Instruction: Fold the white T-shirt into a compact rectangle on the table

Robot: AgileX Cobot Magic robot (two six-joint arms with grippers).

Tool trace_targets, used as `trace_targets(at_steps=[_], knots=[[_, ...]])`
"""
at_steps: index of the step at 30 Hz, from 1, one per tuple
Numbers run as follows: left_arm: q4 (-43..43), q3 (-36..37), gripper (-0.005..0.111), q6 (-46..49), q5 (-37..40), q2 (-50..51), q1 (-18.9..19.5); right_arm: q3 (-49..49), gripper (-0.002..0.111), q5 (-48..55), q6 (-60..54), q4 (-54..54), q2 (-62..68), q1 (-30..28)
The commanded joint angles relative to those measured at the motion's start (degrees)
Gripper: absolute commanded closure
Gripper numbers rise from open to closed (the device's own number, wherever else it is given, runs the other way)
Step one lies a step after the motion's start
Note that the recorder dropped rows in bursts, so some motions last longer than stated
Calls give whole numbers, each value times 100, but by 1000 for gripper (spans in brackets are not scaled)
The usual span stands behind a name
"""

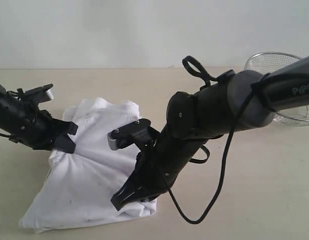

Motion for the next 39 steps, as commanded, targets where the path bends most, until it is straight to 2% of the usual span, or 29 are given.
trace_targets(at_steps=[1, 4, 6, 13, 16, 20, 22, 26, 31, 39], knots=[[341, -20, 67, 66, -195, 51, 99, 72, 108, 353, -23, -112, 71, 21], [484, -105, 45, -51, -230, 51, 279, 72, 108, 397, -23, -121, 71, 21], [484, -169, 42, -197, -198, 51, 405, 72, 108, 444, -23, -137, 71, 21], [484, -557, 43, -322, 322, -196, 630, 72, 108, 433, -23, -166, 71, 21], [433, -804, 43, -288, 489, -525, 630, 72, 108, 433, -23, -166, 71, 21], [-111, -1243, 46, -86, 710, -757, 509, 74, 108, 455, -23, -166, 71, 21], [-161, -1421, 51, 76, 879, -612, 242, 74, 108, 404, -23, -166, 71, 21], [-159, -1908, 51, 201, 868, -87, -232, 74, 108, 404, -23, -166, 71, 21], [-89, -2350, 51, 201, 1149, 639, -297, 74, 108, 417, -23, -166, 71, 21], [-66, -2512, 55, 215, 1487, 1112, -297, 74, 108, 492, -36, -179, 7, 21]])
